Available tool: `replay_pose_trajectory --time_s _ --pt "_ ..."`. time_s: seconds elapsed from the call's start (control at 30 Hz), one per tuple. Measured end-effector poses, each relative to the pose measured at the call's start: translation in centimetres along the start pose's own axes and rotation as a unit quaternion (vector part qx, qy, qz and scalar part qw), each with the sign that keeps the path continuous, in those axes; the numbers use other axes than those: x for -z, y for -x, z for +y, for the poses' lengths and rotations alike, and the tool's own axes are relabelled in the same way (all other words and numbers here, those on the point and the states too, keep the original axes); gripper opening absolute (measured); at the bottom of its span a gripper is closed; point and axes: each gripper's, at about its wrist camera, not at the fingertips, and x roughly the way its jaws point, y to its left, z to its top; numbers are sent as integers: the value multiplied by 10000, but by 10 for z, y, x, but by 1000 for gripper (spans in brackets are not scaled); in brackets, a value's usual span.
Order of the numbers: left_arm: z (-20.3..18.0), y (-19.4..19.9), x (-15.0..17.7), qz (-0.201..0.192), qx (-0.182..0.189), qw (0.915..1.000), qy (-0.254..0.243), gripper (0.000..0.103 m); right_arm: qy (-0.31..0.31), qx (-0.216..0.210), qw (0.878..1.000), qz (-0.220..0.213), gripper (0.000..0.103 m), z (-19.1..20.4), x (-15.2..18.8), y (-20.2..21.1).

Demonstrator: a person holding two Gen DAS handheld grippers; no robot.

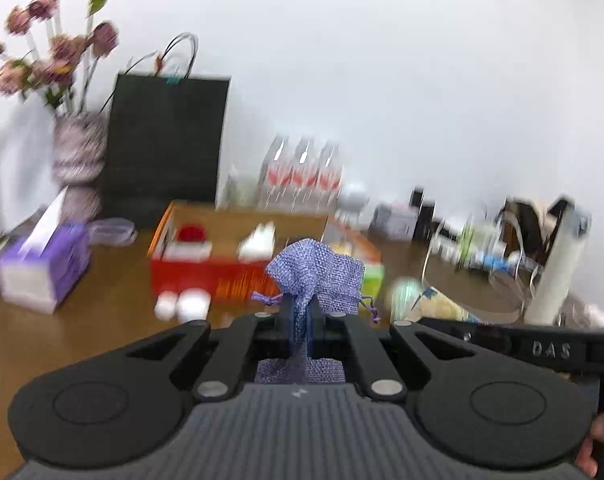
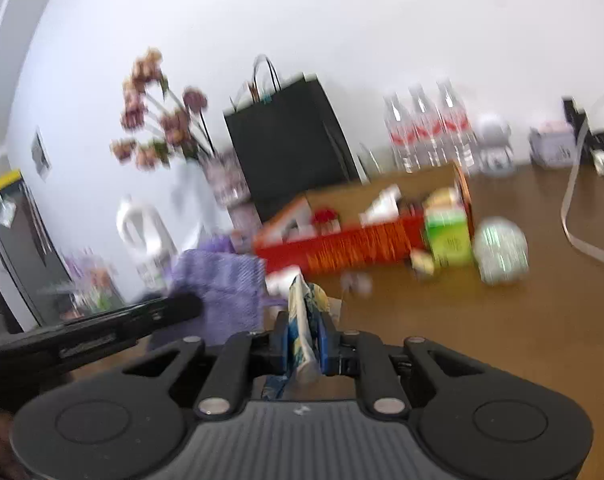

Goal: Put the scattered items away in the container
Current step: 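Carry the purple pouch and snack packet into the box and open both tools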

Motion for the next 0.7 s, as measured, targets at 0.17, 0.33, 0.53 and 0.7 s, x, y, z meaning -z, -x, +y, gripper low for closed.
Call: replay_pose_trajectory --time_s 0.17,0.33,0.53,0.7 --pt "12 -66 -69 -388 -212 9990 12 6 355 208 9986 -346 13 -9 -78 -32" --pt "45 -161 -120 -57 -179 9988 449 6 212 401 9989 -102 13 -40 -151 -103" --pt "90 -281 -99 1208 -176 9875 993 6 -941 503 9892 1003 13 -105 -184 -235" --pt "96 -325 -67 1983 -562 9759 714 9 -929 1194 9708 1859 13 -131 -161 -310"
